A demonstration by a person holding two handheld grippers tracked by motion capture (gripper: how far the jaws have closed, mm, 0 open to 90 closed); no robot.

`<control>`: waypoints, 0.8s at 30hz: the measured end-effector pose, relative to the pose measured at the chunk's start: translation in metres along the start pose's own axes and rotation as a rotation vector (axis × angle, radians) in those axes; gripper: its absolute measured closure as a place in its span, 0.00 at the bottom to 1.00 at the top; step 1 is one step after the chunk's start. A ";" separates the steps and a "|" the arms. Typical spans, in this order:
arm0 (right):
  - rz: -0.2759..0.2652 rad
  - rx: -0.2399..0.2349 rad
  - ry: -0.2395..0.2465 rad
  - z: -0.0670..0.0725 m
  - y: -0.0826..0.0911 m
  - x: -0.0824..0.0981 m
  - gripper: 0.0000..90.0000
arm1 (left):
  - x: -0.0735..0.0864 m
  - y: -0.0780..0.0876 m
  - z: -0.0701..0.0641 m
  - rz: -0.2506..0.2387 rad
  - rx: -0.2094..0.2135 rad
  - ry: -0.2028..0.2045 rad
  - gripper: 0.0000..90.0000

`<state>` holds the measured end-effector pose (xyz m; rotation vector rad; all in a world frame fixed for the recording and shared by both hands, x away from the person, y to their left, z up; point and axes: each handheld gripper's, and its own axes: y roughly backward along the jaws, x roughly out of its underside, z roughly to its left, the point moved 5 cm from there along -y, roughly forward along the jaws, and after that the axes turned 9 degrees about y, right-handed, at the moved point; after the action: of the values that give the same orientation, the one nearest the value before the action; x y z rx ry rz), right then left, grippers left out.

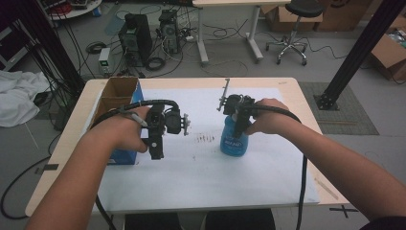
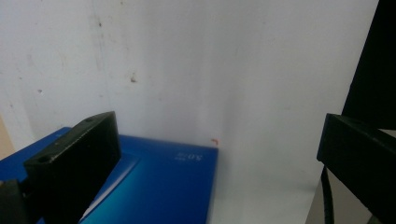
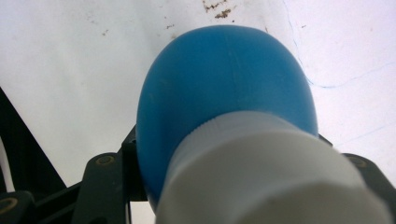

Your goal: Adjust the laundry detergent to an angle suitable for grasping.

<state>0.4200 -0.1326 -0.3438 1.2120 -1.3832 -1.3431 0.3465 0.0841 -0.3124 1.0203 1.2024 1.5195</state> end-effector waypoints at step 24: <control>-0.021 0.019 -0.141 -0.007 -0.005 0.001 0.44 | -0.002 -0.002 -0.001 -0.001 0.003 -0.011 0.00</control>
<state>0.4273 -0.1349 -0.3484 1.1660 -1.4874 -1.4569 0.3463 0.0821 -0.3150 1.0282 1.1980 1.5100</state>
